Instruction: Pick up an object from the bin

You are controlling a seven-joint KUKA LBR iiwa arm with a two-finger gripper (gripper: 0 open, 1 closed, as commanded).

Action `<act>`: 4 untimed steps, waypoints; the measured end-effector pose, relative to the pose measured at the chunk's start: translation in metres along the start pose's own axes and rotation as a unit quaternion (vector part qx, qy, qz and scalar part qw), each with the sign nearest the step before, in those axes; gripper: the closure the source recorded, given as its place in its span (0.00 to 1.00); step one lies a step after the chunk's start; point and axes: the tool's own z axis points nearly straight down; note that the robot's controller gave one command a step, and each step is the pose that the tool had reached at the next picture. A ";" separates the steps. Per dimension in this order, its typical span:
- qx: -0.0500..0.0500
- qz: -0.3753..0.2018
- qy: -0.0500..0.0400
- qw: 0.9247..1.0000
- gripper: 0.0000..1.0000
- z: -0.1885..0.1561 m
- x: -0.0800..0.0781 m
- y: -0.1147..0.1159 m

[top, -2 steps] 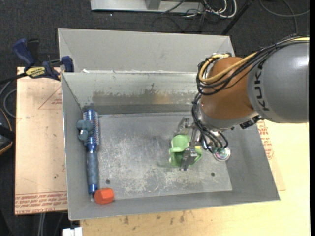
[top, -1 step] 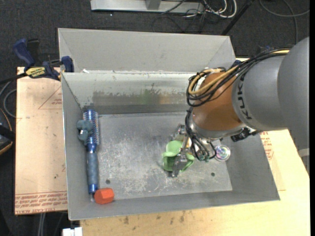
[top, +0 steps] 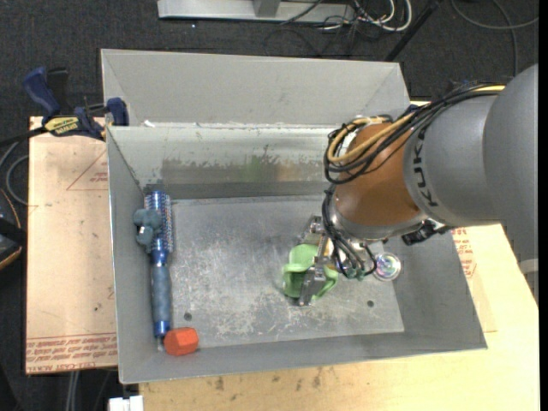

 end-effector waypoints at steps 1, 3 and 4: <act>0.000 -0.001 0.000 1.000 0.00 -0.001 -0.001 0.000; 0.001 -0.067 -0.001 0.998 0.00 -0.001 -0.008 0.014; 0.001 -0.067 -0.003 0.998 1.00 -0.002 -0.008 0.015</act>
Offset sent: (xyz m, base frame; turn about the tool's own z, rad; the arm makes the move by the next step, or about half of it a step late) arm 0.0000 0.0000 0.0000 0.0000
